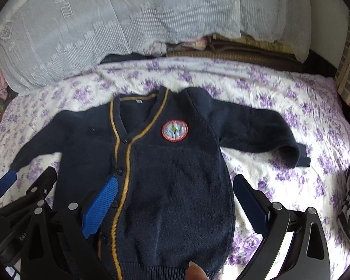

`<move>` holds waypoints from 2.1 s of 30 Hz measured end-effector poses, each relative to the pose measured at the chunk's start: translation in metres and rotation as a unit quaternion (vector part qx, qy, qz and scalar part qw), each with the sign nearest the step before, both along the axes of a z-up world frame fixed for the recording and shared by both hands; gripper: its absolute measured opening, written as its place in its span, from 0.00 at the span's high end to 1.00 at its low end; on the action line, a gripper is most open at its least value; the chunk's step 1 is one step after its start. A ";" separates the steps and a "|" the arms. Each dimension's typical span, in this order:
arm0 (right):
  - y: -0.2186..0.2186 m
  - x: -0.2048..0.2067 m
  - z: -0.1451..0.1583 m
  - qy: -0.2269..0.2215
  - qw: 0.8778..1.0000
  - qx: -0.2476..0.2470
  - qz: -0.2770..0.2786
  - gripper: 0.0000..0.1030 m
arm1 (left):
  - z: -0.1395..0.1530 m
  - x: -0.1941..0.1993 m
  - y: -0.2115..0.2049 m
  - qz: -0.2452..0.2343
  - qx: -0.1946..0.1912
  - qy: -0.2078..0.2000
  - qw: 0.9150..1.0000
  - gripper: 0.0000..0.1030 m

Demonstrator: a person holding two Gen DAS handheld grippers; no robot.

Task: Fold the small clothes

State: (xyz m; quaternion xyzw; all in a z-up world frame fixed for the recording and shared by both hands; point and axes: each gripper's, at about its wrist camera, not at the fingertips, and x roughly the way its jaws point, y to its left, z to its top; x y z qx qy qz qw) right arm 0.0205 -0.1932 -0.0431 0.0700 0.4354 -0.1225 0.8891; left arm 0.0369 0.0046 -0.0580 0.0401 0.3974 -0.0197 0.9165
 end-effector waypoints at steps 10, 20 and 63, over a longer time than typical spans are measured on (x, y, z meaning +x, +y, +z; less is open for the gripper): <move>0.001 -0.017 -0.086 0.077 0.996 -0.036 0.019 0.03 | -0.084 -0.003 -0.003 -0.007 0.033 0.087 0.996 0.04; -0.067 -0.084 -0.099 -0.061 0.975 0.194 0.092 0.03 | -0.102 -0.030 0.024 -0.019 -0.021 0.083 0.996 0.04; -0.359 -0.069 -0.126 -0.287 0.837 0.383 -0.266 0.35 | -0.021 0.023 -0.165 -0.163 0.126 -0.026 0.978 0.04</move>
